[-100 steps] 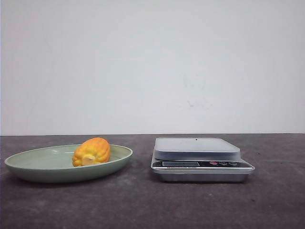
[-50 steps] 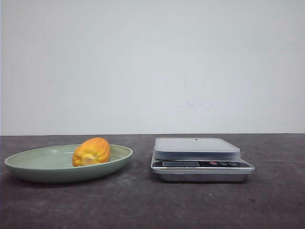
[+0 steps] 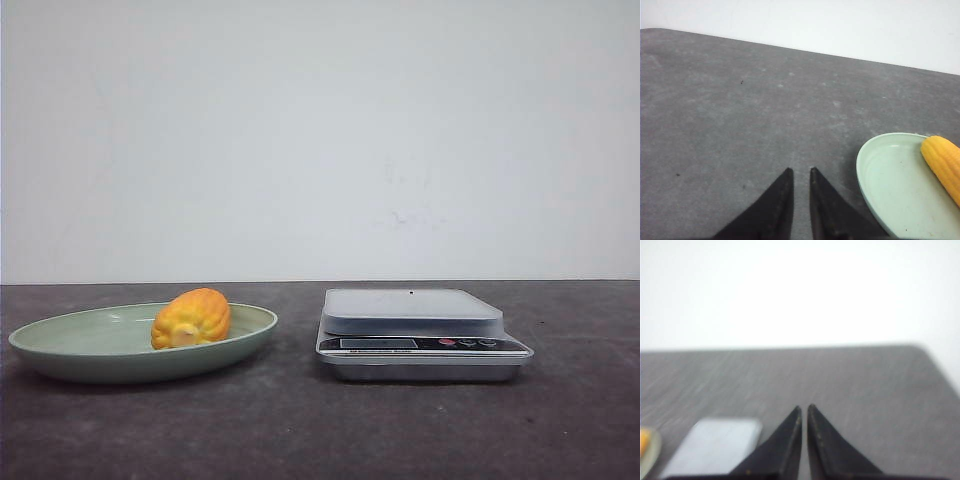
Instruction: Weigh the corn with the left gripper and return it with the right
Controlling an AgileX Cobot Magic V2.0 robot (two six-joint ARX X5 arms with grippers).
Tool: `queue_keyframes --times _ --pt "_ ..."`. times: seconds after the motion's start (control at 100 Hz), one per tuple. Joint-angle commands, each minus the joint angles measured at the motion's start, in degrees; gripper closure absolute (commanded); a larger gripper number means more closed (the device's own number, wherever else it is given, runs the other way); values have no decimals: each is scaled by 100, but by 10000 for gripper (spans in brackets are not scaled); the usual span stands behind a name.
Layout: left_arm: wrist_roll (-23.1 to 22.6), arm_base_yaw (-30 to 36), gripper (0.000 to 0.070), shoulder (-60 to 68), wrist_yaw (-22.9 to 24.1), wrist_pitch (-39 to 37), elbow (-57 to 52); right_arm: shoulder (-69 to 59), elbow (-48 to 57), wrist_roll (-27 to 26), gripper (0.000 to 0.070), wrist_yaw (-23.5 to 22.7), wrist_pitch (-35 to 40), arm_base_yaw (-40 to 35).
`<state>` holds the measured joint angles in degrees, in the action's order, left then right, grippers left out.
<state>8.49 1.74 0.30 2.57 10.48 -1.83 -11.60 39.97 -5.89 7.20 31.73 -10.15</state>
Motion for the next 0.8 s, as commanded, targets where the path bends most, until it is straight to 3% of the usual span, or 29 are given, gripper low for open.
queue_keyframes --times 0.0,0.17,0.29,0.44,0.79 --pt "-52 -2 678 -11 -24 24 92 162 -614 199 688 -13 -621 155" --pt "-52 -2 678 -11 -24 24 92 697 -2194 208 688 -4 -1945 310" --pt "-52 -2 678 -11 -26 24 92 1023 -3040 205 688 15 -2319 317" --pt "-52 -2 678 -11 -26 24 92 1137 -3630 138 688 -24 -2511 317" --pt "-52 0 678 -11 -26 24 92 1137 -3939 251 688 -70 -2321 334"
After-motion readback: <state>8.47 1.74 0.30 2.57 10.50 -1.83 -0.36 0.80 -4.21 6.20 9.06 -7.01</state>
